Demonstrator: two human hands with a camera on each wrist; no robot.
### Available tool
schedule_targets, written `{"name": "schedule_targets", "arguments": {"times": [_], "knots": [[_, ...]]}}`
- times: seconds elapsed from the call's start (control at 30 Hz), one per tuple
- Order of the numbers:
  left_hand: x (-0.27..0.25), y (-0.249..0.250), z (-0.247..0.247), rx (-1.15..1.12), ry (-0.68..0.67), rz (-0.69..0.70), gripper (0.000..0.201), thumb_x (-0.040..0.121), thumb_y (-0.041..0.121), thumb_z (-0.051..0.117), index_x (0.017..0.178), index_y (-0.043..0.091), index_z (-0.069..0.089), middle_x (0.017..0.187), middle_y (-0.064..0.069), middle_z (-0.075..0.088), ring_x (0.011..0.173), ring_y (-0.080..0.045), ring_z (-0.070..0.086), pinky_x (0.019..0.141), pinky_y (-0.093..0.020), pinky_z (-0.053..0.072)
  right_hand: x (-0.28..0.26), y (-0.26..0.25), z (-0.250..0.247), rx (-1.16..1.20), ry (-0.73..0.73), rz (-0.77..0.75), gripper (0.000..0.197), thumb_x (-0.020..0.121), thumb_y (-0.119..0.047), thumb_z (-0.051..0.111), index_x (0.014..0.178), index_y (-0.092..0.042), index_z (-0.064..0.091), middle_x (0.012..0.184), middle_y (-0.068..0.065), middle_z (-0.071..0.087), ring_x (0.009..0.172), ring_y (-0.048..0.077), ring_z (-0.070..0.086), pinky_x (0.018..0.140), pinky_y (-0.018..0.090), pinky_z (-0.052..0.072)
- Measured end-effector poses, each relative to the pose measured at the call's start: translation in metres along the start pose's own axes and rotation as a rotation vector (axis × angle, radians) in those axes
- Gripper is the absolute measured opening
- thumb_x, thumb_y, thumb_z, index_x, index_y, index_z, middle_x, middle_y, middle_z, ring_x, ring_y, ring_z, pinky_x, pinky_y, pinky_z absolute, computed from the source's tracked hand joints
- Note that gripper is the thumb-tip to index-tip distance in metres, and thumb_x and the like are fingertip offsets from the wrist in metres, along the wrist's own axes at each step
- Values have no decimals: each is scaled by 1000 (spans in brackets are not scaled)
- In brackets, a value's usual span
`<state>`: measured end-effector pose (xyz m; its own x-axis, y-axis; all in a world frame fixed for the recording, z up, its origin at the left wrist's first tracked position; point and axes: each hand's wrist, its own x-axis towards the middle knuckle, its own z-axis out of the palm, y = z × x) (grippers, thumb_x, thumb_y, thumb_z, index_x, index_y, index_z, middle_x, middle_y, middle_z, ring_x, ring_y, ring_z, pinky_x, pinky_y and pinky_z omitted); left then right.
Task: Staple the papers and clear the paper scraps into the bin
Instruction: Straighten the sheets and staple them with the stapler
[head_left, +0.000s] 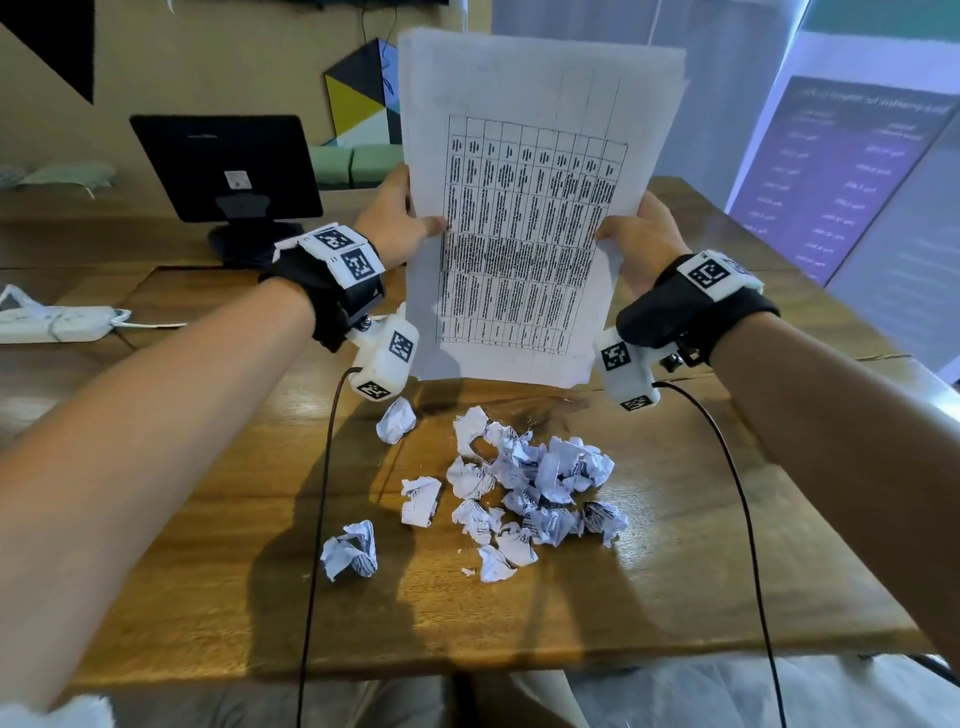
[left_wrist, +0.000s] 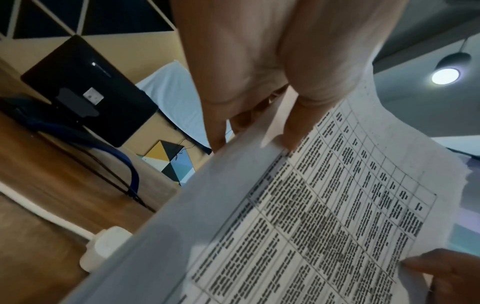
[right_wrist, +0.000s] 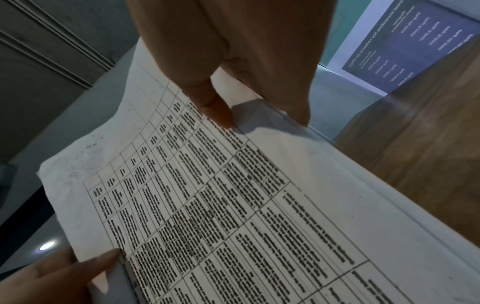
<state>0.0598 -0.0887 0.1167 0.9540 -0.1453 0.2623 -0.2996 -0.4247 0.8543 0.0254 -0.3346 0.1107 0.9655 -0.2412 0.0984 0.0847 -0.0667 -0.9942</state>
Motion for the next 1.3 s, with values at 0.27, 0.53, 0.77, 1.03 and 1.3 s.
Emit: {"name": "schedule_targets", "arguments": {"times": [0.27, 0.53, 0.77, 1.03, 1.3], "knots": [[11, 11, -12, 335, -229, -22, 49, 92, 17, 57, 138, 9, 42, 138, -9, 52, 118, -27, 55, 87, -25, 47, 19, -3, -1, -89, -7, -23, 49, 71, 4, 55, 119, 2, 55, 111, 14, 68, 101, 28, 66, 90, 45, 54], [25, 45, -45, 291, -183, -108, 55, 82, 36, 68, 129, 17, 48, 124, -4, 55, 109, -24, 56, 100, -48, 46, 38, -1, -2, -96, -1, -63, 43, 67, -2, 59, 109, 4, 63, 106, 22, 69, 100, 37, 66, 87, 54, 54], [16, 22, -15, 258, -158, -86, 43, 93, 14, 56, 134, 6, 46, 136, -14, 54, 122, -29, 53, 102, -47, 44, 32, 2, 3, -106, 16, -57, 48, 68, -8, 55, 115, 1, 60, 110, 18, 68, 103, 33, 65, 93, 51, 51], [21, 17, -9, 15, 30, -140, 51, 86, 4, 61, 132, 2, 41, 131, -13, 55, 119, -28, 55, 97, -45, 48, 27, -6, 6, -63, 74, -7, 56, 63, -8, 65, 117, 2, 52, 110, 13, 67, 98, 27, 66, 86, 47, 55], [38, 17, -8, -10, 8, -117, 52, 86, 0, 49, 136, 8, 39, 131, -13, 55, 116, -31, 55, 96, -49, 49, 27, -27, 13, -89, 114, -80, 31, 84, 2, 47, 113, -5, 56, 95, 5, 63, 90, 21, 59, 80, 31, 51]]}}
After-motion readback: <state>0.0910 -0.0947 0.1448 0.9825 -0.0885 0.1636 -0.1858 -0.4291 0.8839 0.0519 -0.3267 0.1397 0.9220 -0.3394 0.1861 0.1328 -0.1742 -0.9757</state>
